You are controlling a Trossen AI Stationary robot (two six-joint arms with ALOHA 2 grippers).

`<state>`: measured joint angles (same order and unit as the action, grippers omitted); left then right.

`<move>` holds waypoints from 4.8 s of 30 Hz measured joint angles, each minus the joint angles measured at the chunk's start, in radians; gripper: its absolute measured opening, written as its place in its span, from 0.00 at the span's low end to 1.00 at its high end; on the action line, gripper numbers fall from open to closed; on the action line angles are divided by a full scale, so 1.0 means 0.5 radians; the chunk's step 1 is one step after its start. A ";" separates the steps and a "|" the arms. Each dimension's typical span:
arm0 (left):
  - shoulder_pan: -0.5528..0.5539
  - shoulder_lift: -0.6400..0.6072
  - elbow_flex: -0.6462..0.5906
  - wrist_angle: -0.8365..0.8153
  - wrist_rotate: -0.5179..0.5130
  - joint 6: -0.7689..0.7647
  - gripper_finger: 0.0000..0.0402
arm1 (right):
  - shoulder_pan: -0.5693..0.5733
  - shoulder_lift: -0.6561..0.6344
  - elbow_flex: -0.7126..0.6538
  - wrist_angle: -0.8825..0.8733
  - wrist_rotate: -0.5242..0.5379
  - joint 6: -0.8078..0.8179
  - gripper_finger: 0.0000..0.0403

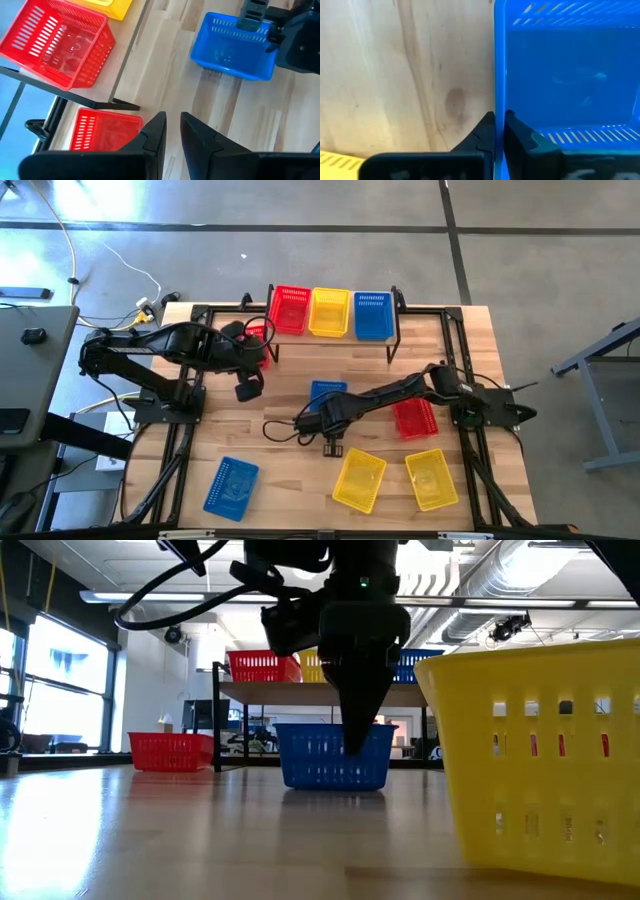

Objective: Stack baskets on shelf by color
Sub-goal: Stack the top blue bin on the blue bin on the shelf

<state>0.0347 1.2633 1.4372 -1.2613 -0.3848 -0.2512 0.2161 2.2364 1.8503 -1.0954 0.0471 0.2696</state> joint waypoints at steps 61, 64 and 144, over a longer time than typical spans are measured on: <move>0.657 -0.015 0.001 0.217 0.218 0.224 0.12 | -0.957 -1.337 0.002 -0.499 0.566 -1.128 0.00; 0.677 -0.015 0.001 0.218 0.218 0.205 0.12 | -0.997 -1.304 0.002 -0.541 0.565 -1.168 0.00; 0.693 -0.014 0.001 0.214 0.226 0.195 0.21 | -1.124 -1.047 0.154 -0.795 0.521 -1.072 0.26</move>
<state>0.3813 1.2560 1.4376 -1.1542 -0.2718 -0.1539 -0.3461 1.7128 1.9274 -1.4930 0.3078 -0.2662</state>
